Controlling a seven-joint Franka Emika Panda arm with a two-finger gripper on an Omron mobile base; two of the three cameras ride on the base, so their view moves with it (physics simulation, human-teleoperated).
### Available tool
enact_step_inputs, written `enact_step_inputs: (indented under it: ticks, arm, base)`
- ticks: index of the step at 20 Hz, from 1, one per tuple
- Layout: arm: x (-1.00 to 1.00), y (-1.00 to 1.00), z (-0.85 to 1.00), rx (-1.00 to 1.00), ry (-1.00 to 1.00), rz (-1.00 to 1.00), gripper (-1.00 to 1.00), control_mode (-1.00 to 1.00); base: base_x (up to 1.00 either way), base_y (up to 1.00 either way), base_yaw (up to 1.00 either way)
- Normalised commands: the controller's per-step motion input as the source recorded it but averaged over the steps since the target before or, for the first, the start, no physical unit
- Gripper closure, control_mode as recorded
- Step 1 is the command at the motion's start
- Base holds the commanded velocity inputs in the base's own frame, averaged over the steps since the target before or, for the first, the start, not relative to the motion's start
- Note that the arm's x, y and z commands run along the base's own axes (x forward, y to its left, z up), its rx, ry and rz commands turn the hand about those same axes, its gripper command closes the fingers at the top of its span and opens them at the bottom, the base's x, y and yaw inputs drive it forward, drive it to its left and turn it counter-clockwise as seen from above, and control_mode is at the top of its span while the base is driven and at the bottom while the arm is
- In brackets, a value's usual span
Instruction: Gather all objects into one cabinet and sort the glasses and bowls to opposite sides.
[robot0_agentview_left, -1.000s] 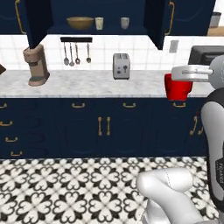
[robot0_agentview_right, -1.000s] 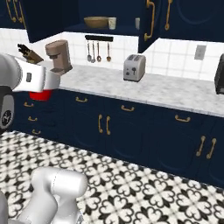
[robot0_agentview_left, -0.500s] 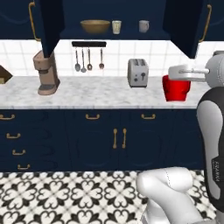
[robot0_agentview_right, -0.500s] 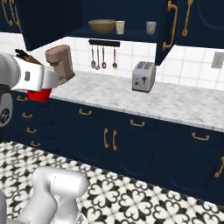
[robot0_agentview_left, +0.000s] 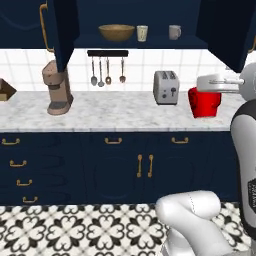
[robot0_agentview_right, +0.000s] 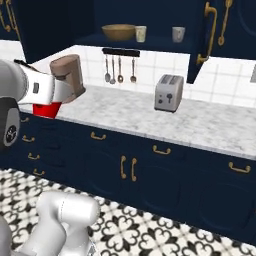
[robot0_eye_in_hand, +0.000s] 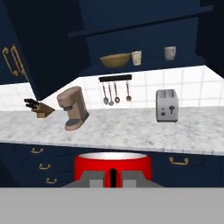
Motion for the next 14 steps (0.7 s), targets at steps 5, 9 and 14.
enact_step_inputs:
  ticks: [5,9,14]
  arm:
    - [0.0,0.0,0.0,0.0,0.0,0.0,1.0,1.0]
    - [0.0,0.0,0.0,0.0,0.0,0.0,1.0,1.0]
    - [0.0,0.0,0.0,0.0,0.0,0.0,1.0,1.0]
  base:
    - [0.45,0.64,0.01]
    - [0.27,0.04,0.0]
    - [0.36,0.0,-0.02]
